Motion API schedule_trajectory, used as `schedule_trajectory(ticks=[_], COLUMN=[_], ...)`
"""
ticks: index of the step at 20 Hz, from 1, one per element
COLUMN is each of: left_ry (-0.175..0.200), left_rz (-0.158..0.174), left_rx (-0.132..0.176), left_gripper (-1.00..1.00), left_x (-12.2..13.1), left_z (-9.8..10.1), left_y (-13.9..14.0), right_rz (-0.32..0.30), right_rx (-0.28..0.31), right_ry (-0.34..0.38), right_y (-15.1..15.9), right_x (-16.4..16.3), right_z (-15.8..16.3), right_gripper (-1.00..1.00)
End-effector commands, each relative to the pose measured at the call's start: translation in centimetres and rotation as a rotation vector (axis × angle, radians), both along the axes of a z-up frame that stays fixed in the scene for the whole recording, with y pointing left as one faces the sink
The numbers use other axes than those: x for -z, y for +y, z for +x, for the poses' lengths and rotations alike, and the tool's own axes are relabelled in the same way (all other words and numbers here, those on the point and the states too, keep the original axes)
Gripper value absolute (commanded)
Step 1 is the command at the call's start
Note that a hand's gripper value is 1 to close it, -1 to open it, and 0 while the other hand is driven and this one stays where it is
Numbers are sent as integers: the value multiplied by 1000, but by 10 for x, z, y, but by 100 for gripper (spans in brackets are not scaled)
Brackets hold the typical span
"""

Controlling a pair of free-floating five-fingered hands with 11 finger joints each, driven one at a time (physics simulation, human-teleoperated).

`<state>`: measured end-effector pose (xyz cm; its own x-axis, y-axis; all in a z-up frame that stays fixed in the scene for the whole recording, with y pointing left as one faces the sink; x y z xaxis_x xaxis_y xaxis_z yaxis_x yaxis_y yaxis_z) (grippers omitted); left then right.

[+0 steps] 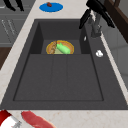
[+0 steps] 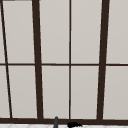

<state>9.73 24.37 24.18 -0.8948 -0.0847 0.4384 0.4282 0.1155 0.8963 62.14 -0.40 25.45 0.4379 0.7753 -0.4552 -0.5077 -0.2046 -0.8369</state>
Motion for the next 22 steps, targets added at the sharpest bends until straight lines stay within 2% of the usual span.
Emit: schedule_trajectory(ticks=[1, 4, 13, 22], left_ry=[0, 0, 0, 0], left_rz=[0, 0, 0, 0], left_rx=[0, 0, 0, 0], left_gripper=[0, 0, 0, 0], left_x=[0, 0, 0, 0], left_z=[0, 0, 0, 0], left_y=[0, 0, 0, 0], right_rz=[59, 131, 296, 492], right_rx=[-11, -39, -24, -25], right_ry=[-26, -25, -2, -1], right_y=[-19, -23, -44, -67], right_x=[0, 0, -3, -3], right_z=[-10, -18, -42, -67], right_gripper=[-100, -100, -100, -100])
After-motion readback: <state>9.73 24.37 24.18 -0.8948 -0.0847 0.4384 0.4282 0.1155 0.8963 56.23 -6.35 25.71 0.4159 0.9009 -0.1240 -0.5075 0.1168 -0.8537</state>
